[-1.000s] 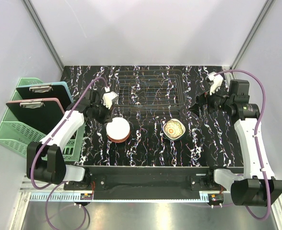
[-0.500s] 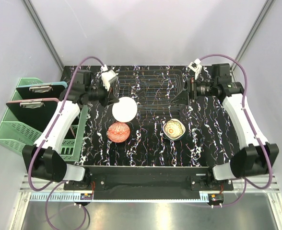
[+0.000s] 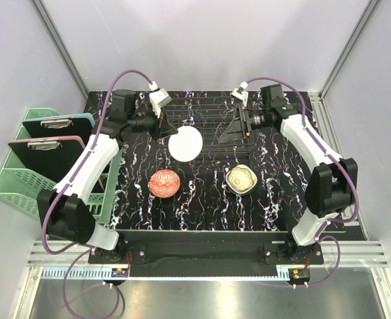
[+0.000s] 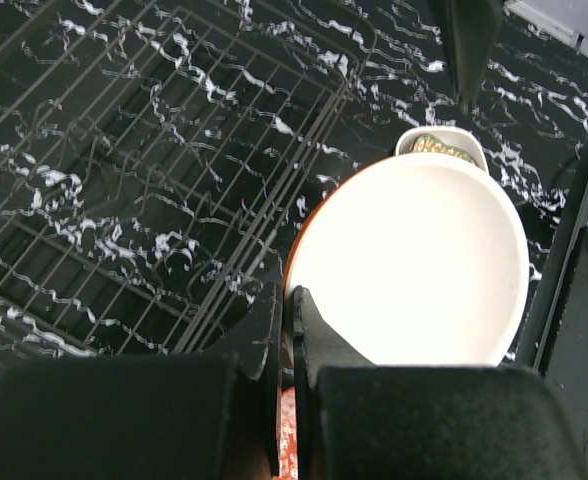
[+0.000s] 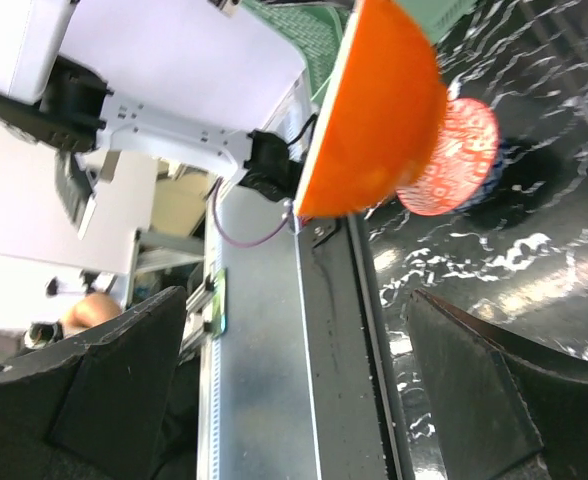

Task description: Load the bowls into the dish rack

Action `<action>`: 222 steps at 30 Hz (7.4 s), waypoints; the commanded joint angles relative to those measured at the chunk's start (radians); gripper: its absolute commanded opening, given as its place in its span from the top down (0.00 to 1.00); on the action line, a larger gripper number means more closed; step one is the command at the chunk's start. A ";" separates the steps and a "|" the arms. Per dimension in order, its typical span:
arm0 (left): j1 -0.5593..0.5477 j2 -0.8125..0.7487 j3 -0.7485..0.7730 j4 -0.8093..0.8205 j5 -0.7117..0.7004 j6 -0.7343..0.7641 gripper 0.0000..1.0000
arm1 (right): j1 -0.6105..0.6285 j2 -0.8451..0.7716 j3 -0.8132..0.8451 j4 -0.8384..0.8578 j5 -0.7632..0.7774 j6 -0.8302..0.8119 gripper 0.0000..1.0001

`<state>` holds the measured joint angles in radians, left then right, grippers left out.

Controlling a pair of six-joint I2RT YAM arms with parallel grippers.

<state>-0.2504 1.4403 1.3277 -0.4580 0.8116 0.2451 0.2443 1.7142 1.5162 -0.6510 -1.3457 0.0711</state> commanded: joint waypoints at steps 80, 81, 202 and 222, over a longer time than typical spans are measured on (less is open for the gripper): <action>-0.199 -0.044 -0.002 0.200 -0.186 -0.015 0.76 | 0.104 0.223 0.087 0.060 -0.175 0.072 1.00; -0.199 -0.046 -0.001 0.200 -0.184 -0.018 0.72 | 0.104 0.223 0.087 0.060 -0.167 0.072 1.00; 0.298 -0.299 -0.473 -0.136 -0.138 0.281 0.01 | 0.417 0.814 1.090 0.218 1.586 -1.099 1.00; 0.313 -0.301 -0.496 -0.126 -0.121 0.286 0.01 | 0.417 0.631 0.866 0.283 1.605 -1.041 1.00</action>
<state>0.0544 1.1637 0.8402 -0.6205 0.6540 0.5144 0.6559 2.4790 2.3768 -0.4561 0.2218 -0.9932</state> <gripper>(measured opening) 0.987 0.710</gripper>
